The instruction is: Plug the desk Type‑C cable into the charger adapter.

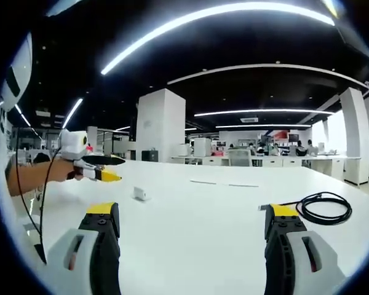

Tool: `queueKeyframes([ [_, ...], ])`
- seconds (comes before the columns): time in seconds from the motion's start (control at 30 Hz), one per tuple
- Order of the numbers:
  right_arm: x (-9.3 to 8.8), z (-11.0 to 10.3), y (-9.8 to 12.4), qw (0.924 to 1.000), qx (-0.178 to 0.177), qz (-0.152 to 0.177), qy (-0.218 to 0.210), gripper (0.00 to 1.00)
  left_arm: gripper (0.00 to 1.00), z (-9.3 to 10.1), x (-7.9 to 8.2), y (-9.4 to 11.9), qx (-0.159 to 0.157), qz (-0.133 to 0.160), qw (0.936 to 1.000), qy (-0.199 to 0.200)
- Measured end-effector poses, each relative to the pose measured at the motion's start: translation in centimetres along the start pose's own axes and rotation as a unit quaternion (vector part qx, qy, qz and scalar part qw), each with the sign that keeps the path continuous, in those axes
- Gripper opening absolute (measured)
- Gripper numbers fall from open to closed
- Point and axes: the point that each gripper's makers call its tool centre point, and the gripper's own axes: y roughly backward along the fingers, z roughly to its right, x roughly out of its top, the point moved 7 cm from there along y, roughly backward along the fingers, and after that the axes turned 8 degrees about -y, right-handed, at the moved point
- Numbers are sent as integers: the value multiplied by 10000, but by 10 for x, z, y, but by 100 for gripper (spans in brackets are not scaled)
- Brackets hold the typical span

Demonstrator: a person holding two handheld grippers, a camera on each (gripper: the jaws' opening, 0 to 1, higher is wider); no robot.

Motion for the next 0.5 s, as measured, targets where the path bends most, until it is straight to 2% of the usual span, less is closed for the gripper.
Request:
queueKeyframes([
  [0.1, -1, 0, 0, 10000, -2, -22, -5, 100, 60, -11, -2, -9, -98, -129, 9999, 62],
  [0.2, -3, 1, -1, 10000, -4, -63, -22, 100, 59, -14, -3, -14, -164, -208, 9996, -31],
  [0.33, -5, 0, -2, 9999, 19, -114, -29, 100, 57, -22, -11, -30, -583, -370, 9976, -95],
  [0.43, -6, 0, -2, 9999, 20, -123, -26, 100, 53, -22, -12, -34, -725, -443, 9963, -159],
  [0.47, -6, 0, -2, 9999, 20, -124, -24, 100, 52, -18, -8, -40, -995, -544, 9929, -348],
  [0.5, -6, 0, -2, 9999, 15, -129, -24, 100, 51, -18, -7, -42, -1075, -576, 9917, -417],
])
